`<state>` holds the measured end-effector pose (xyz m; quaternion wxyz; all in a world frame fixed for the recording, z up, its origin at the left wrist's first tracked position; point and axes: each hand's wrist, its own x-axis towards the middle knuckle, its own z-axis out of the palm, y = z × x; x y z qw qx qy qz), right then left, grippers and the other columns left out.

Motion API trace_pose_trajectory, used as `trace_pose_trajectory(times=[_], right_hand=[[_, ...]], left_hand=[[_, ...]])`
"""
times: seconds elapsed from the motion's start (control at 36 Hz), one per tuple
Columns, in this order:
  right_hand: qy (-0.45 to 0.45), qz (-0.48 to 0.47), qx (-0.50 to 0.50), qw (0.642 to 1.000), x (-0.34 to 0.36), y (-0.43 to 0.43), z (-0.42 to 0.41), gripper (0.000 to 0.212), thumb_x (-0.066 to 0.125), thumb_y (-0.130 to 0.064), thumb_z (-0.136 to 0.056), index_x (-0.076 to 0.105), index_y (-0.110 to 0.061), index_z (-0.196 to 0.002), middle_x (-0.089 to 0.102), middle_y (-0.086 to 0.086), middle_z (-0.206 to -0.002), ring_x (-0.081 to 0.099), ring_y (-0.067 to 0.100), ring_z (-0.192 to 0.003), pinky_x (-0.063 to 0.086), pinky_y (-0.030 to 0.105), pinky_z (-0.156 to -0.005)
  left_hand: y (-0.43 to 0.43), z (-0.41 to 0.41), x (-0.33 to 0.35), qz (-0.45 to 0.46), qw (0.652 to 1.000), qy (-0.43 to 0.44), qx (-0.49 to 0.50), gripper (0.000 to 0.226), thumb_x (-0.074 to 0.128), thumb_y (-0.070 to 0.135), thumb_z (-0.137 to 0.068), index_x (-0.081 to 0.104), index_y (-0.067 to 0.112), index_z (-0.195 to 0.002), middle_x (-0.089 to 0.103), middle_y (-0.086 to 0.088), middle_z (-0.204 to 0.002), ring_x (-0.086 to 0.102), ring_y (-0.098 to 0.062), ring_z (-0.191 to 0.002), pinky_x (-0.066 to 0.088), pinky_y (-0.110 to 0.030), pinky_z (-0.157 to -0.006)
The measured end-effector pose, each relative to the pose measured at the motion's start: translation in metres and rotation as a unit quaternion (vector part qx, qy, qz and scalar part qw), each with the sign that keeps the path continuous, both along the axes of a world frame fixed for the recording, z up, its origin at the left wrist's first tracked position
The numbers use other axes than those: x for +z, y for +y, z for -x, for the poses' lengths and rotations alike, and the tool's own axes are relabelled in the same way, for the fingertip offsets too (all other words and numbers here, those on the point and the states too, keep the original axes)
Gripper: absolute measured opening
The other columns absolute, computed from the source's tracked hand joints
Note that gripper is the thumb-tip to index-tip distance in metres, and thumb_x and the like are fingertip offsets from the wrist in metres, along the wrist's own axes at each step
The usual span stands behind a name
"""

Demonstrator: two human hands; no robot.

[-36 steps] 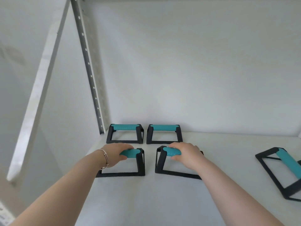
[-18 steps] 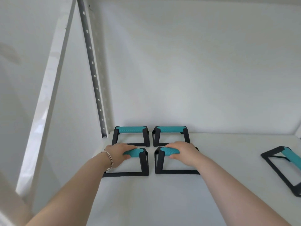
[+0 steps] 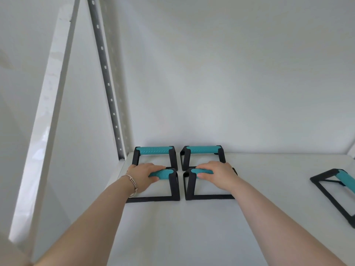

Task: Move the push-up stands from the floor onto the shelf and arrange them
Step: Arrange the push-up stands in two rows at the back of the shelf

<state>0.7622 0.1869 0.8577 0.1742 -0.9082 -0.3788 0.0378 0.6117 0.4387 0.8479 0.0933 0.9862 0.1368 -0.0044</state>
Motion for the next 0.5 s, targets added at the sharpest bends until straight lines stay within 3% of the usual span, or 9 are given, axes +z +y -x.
trace_pose_trajectory(times=[0.5], right_hand=[[-0.01, 0.004, 0.019, 1.0, -0.013, 0.004, -0.015, 0.039, 0.045, -0.061, -0.092, 0.057, -0.046, -0.126, 0.06, -0.011, -0.106, 0.051, 0.015, -0.104, 0.033, 0.04, -0.101]], left_hand=[[0.002, -0.005, -0.004, -0.009, 1.0, -0.014, -0.002, 0.043, 0.042, 0.036, -0.1, 0.036, 0.05, -0.14, 0.055, 0.014, -0.127, 0.047, -0.014, -0.118, 0.034, -0.036, -0.099]])
